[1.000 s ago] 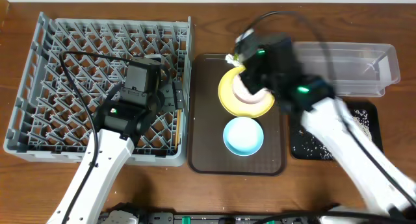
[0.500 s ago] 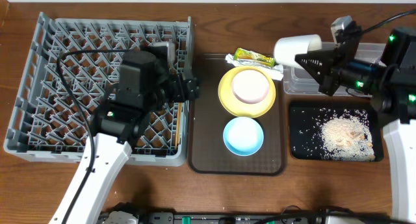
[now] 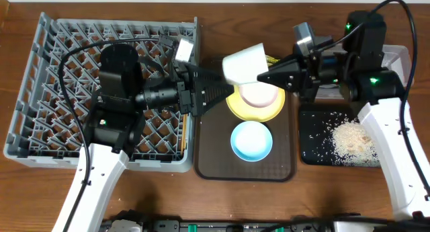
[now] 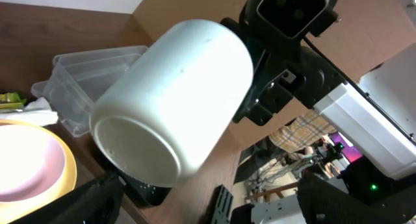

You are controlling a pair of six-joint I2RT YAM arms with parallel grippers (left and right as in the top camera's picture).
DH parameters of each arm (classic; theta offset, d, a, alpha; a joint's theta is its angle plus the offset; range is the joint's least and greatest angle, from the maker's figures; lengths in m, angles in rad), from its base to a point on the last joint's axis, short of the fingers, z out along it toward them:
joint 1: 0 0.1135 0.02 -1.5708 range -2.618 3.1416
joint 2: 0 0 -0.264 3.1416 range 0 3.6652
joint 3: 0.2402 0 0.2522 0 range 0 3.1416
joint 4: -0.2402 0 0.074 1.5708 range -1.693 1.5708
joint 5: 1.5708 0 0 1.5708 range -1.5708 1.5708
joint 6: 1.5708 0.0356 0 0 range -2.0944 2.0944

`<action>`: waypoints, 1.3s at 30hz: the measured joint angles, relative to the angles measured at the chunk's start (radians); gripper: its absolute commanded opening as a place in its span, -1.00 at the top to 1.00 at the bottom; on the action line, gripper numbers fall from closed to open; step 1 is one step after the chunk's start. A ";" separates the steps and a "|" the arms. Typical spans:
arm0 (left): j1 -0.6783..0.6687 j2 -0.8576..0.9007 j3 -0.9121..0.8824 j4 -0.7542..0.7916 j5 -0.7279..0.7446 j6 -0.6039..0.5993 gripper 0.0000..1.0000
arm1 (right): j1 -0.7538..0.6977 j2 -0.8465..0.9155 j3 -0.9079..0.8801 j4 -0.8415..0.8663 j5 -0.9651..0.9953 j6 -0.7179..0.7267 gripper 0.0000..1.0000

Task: Sort waste into correct bins and load items into the dishwasher
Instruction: 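Lift the white cup and hand it to the left gripper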

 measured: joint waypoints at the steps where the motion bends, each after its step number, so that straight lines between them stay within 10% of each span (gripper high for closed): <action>1: 0.000 0.000 0.000 0.000 0.005 0.000 -0.77 | 0.006 0.000 0.000 0.033 -0.003 0.026 0.98; 18: 0.011 0.000 0.000 0.060 -0.060 0.034 -0.71 | 0.095 -0.002 -0.001 0.415 -0.015 0.471 0.98; 39: 0.037 0.011 -0.004 0.257 0.121 -0.053 -0.46 | 0.126 -0.023 -0.001 0.415 -0.021 0.491 0.98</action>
